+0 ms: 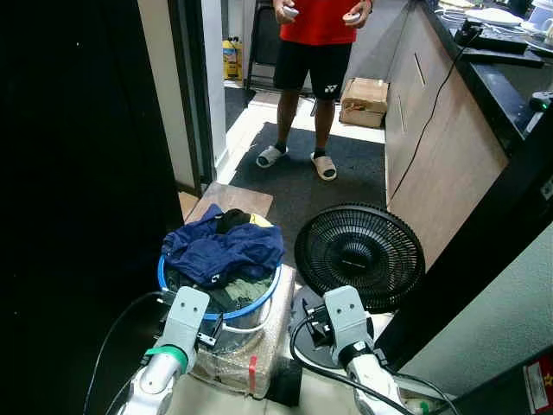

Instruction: Clothes washing

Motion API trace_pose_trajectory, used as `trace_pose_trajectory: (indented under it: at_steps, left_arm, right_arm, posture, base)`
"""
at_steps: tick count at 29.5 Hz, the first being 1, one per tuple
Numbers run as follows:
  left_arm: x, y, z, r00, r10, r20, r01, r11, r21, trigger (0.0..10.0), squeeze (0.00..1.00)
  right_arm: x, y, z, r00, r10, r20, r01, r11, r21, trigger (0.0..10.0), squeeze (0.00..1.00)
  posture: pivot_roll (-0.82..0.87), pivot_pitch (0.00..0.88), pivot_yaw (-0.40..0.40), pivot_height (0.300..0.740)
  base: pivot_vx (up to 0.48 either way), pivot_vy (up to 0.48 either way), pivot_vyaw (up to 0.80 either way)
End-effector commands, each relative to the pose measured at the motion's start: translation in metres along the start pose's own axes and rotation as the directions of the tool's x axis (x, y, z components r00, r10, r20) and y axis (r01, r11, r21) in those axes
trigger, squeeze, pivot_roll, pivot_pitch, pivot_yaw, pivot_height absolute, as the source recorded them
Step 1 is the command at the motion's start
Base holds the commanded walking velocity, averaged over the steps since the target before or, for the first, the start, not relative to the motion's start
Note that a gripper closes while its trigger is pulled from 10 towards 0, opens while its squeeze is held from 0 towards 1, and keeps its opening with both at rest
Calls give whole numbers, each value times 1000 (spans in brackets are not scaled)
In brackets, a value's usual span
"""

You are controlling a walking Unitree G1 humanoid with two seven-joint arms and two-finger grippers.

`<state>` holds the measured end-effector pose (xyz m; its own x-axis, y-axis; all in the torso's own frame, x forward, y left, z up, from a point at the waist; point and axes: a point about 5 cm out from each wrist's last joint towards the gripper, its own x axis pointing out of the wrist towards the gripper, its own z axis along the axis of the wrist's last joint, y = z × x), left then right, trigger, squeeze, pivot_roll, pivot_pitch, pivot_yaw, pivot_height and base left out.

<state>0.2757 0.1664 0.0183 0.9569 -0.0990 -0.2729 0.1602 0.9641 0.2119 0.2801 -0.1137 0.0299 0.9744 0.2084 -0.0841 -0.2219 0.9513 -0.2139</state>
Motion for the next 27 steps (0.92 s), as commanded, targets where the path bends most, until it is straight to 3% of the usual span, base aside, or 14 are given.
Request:
trace_pose_trajectory:
  at_steps: [1, 27]
  left_arm:
    - [-1, 0, -4, 1000, 3, -24, -3, 1000, -2, 10000, 0]
    - [-1, -6, -5, 999, -5, -40, 5, 1000, 6, 10000, 0]
  right_arm:
    - [-1, 1, -2, 1000, 9, -11, -9, 1000, -9, 10000, 0]
    - [-2, 2, -4, 999, 20, -32, -21, 999, -34, 10000, 0]
  posture:
    - [94, 0, 17, 740]
    - [87, 0, 6, 740]
  base:
    - [0, 0, 0]
    - [0, 0, 0]
